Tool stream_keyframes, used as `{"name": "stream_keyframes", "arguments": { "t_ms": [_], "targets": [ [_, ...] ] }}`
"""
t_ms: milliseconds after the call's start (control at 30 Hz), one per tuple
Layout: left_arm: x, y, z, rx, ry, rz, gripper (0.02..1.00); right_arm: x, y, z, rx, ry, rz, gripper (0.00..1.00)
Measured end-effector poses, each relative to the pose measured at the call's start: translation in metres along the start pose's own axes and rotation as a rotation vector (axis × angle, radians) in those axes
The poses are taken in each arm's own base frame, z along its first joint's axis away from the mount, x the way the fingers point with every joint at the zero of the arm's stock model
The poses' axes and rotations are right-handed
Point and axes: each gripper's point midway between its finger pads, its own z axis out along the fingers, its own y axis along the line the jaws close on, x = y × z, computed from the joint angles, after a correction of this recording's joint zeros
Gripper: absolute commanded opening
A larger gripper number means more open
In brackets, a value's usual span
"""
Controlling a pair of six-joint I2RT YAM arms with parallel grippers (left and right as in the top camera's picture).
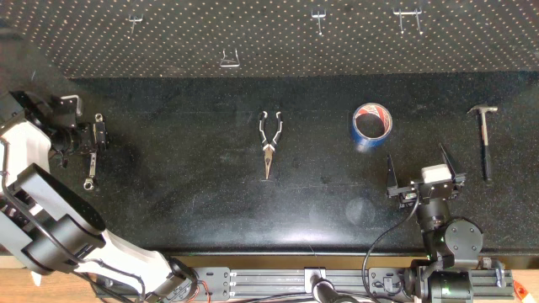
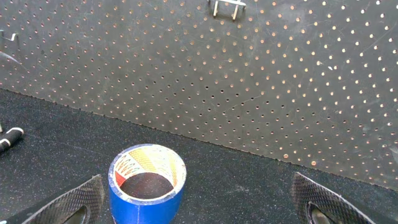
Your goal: Place Tools Onto Pegboard
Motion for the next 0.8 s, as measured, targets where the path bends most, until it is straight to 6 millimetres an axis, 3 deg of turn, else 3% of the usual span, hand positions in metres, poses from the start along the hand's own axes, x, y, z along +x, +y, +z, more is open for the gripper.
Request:
{"name": "stream_keyframes", "arguments": {
  "t_ms": [200,300,333,367,400,433,733,800],
  "targets": [
    [0.007,-0.002,0.020,0.027,0.041,0.061,0.998,0.000,0.000,0.000,0.000,0.000,0.000,0.976],
    [0.006,-0.002,0.020,0.025,0.036,0.065,0.967,0.000,0.000,0.000,0.000,0.000,0.000,0.976],
    [0.005,-0.002,0.020,0.025,0.035,0.065,0.704,0.000,0.000,0.000,0.000,0.000,0.000,0.976],
    [0.005,-0.002,0.020,0.025,0.035,0.066,0.277,0.000,0.000,0.000,0.000,0.000,0.000,0.976],
    [0.005,-0.002,0.020,0.026,0.034,0.066,0.082,0.000,0.000,0.000,0.000,0.000,0.000,0.976],
    [0.004,-0.002,0.020,0.026,0.031,0.070,0.029,0.000,0.000,0.000,0.000,0.000,0.000,0.976],
    [0.005,-0.005,0.018,0.037,0.034,0.070,0.027,0.000,0.000,0.000,0.000,0.000,0.000,0.976],
    [-0.004,-0.011,0.002,0.023,0.006,0.024,0.029,0.000,0.000,0.000,0.000,0.000,0.000,0.976]
  ]
}}
